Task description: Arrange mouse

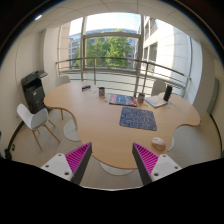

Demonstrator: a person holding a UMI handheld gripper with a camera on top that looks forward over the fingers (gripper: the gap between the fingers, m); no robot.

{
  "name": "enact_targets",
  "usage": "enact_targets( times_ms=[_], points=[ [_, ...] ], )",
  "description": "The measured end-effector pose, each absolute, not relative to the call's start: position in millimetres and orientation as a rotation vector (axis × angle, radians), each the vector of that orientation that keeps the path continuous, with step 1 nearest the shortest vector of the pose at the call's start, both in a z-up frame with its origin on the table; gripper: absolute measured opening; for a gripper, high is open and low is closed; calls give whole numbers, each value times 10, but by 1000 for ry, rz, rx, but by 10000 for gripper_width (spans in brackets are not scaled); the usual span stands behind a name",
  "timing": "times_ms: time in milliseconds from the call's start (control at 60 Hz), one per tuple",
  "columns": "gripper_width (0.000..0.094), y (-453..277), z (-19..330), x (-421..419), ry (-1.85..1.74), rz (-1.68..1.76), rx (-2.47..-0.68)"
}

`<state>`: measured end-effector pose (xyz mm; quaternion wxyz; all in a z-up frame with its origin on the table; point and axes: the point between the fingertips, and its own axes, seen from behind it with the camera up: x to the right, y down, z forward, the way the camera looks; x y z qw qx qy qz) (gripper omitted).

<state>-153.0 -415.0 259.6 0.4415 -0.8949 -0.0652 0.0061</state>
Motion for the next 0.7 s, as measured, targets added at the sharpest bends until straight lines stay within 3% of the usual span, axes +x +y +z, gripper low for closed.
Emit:
enact_targets(
  times_ms=[167,417,700],
  points=[
    [830,-4195,2308,-1309,-114,24,-2285],
    [831,-3992,1178,-68,-33,-22,-2393],
    [829,-3030,398,1417,-23,-170,-2304]
  ],
)
